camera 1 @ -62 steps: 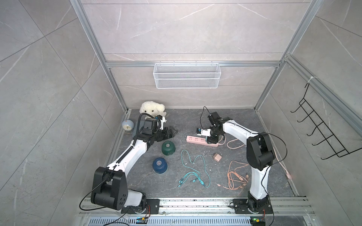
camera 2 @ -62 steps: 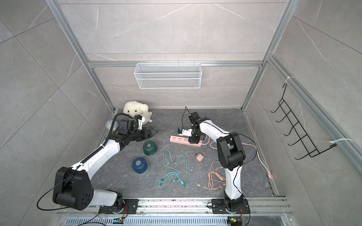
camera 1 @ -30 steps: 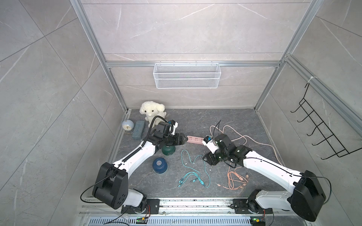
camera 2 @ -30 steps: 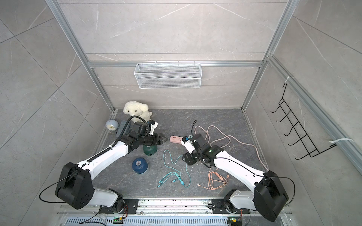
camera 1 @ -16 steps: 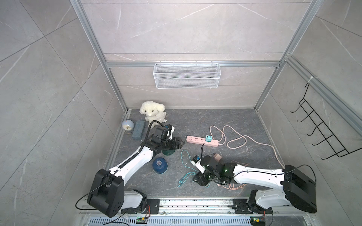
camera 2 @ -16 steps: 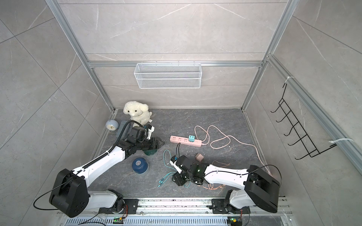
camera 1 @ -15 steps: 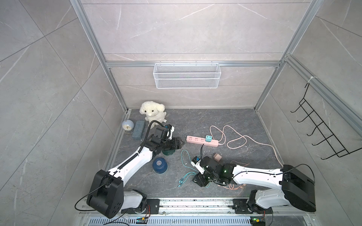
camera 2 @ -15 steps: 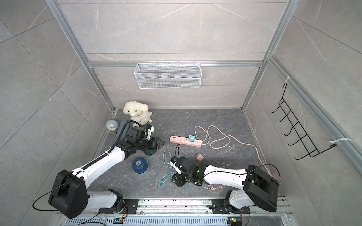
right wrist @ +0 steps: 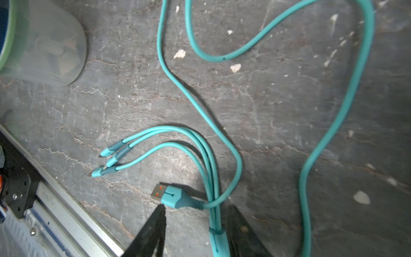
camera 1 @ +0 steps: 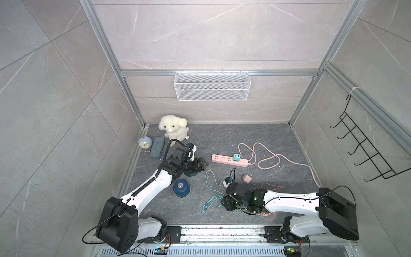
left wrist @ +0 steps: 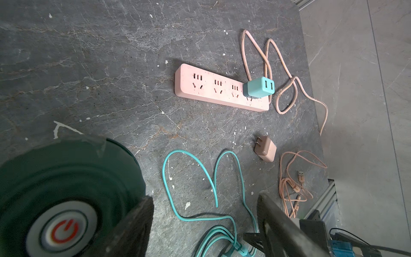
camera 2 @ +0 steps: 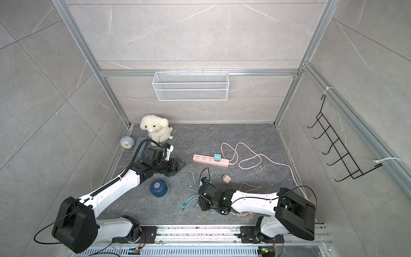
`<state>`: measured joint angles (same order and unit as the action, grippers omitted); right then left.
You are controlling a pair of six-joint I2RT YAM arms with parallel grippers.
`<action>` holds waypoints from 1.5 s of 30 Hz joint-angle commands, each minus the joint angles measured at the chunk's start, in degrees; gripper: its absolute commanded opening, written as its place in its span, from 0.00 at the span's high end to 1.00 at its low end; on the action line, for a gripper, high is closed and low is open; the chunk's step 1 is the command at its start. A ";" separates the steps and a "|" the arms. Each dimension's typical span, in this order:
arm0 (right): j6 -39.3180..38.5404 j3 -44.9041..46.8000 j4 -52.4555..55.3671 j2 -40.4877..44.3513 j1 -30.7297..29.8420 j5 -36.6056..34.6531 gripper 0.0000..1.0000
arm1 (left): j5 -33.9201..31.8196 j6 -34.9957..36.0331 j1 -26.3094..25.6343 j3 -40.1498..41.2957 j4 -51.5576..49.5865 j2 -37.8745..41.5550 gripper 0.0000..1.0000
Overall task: Charge the cordless meat grinders
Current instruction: Pick up the charging cable from the center of the board.
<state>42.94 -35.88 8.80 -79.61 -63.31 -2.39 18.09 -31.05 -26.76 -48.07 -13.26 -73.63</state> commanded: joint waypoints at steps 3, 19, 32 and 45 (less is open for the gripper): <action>6.11 0.42 1.87 -1.56 1.14 -2.18 0.61 | 0.20 0.31 -0.22 -0.08 1.24 1.65 0.25; 10.74 0.35 -4.79 -8.17 3.79 3.27 0.87 | 0.29 0.55 -0.15 -0.11 1.55 1.72 0.25; 1.53 -1.21 -4.93 1.98 11.95 7.17 1.00 | 3.60 1.24 -0.22 -3.02 1.28 0.44 0.25; -32.23 -9.61 3.49 7.70 22.80 22.80 1.00 | 15.25 7.61 -1.09 -10.92 -1.35 -6.44 0.25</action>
<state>22.22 -43.00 7.66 -73.45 -41.63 15.29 28.23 -27.40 -27.14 -55.59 -13.69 -78.41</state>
